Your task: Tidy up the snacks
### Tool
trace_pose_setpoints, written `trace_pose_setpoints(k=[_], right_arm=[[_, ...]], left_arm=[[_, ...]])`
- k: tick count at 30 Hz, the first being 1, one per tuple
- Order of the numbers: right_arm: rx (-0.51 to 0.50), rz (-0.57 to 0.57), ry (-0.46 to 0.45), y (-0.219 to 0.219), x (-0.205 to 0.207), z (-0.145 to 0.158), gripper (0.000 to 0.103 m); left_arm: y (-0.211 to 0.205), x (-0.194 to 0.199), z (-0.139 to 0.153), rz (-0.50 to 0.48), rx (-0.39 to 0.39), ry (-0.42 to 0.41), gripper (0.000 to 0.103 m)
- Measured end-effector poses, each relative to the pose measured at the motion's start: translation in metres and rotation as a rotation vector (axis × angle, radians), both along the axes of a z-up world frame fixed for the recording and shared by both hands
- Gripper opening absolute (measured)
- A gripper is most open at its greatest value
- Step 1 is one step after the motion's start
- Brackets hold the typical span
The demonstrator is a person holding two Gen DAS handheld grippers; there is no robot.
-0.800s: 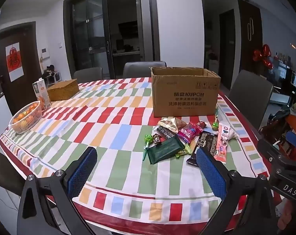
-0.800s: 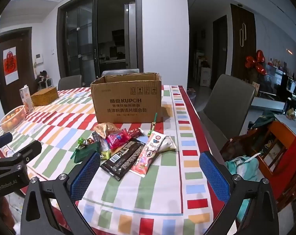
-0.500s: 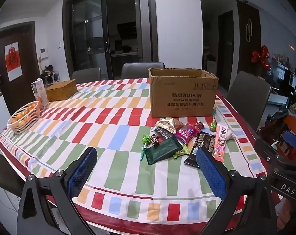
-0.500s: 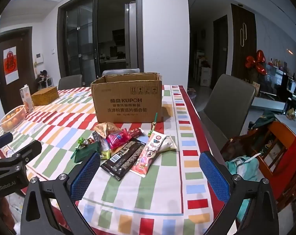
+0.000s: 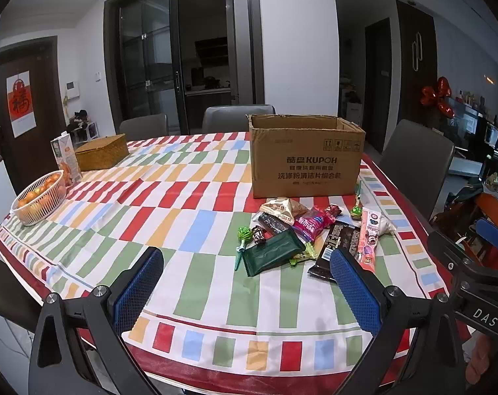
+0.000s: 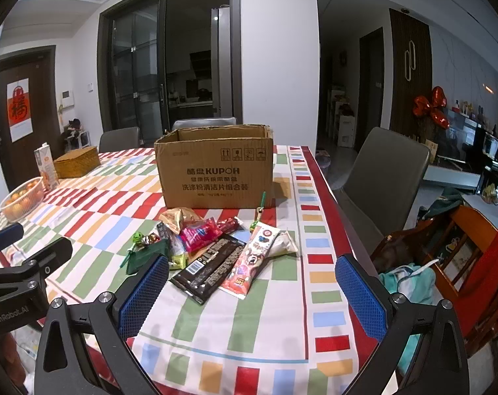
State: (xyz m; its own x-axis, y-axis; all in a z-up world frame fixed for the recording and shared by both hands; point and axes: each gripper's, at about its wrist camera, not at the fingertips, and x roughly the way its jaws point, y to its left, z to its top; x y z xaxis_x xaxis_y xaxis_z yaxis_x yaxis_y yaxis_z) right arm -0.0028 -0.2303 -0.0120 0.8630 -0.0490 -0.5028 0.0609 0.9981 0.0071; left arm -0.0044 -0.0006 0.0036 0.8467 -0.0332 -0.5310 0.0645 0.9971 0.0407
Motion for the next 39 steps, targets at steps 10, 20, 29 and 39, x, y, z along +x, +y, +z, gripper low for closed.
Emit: trace_pose_setpoints(k=[10, 20, 29, 39], right_arm=[[-0.003, -0.001, -0.003, 0.0006, -0.0006, 0.0004, 0.103], [-0.004, 0.000, -0.003, -0.0009, -0.0010, -0.0016, 0.103], [0.000, 0.004, -0.004, 0.0028, 0.0000, -0.0005, 0.103], [0.000, 0.005, -0.004, 0.0032, -0.0002, -0.0008, 0.103]], left_arm=[[-0.0012, -0.0006, -0.0005, 0.000, 0.000, 0.001, 0.103], [-0.0016, -0.0005, -0.0008, -0.001, -0.001, 0.002, 0.103], [-0.0029, -0.0016, -0.0015, -0.003, 0.000, 0.002, 0.103], [-0.0050, -0.0033, -0.0025, -0.004, 0.000, 0.002, 0.103]])
